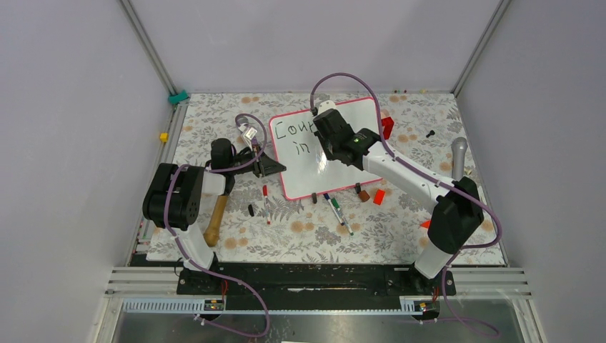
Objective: Write a sentence on the whiteboard
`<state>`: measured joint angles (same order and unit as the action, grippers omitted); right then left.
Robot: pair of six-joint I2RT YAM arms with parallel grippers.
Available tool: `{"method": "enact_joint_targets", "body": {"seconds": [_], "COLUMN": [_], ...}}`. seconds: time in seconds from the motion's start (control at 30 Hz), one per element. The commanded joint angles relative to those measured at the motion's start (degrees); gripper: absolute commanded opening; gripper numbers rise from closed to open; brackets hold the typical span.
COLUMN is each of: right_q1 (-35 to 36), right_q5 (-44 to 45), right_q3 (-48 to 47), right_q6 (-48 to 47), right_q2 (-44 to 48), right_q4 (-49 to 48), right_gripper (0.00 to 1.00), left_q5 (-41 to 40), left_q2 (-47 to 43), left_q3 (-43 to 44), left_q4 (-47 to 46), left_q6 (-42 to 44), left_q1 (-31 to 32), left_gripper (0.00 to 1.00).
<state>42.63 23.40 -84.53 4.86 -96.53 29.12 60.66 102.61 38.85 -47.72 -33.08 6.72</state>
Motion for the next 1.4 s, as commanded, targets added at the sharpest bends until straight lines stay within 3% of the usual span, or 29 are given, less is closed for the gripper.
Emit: {"method": "enact_joint_targets", "body": {"seconds": [0.0,0.97,1.37], "right_q1": [-0.6,-1.9,-3.4], "right_q5": [2.3,3.5,-2.9], "right_q3": [-2.3,-9.2,-1.6], "right_q6": [-0.1,-1.3,0.6], "right_q2": [-0.5,-3.7,5.6], "right_q4": [0.7,2.4,-2.0], "right_gripper": [0.00,0.00,0.00], "left_q5": [-2.9,-2.9,-2.9], "left_q2": [-0.3,-0.2,-0.2], "left_q3": [-0.9,-0.8,-0.8], "left_q4": [-0.5,-0.4,-0.5], "left_q6": [1.0,1.0,1.0], "left_q1": [-1.2,-1.2,-1.3], "left_gripper": [0.00,0.00,0.00]}}
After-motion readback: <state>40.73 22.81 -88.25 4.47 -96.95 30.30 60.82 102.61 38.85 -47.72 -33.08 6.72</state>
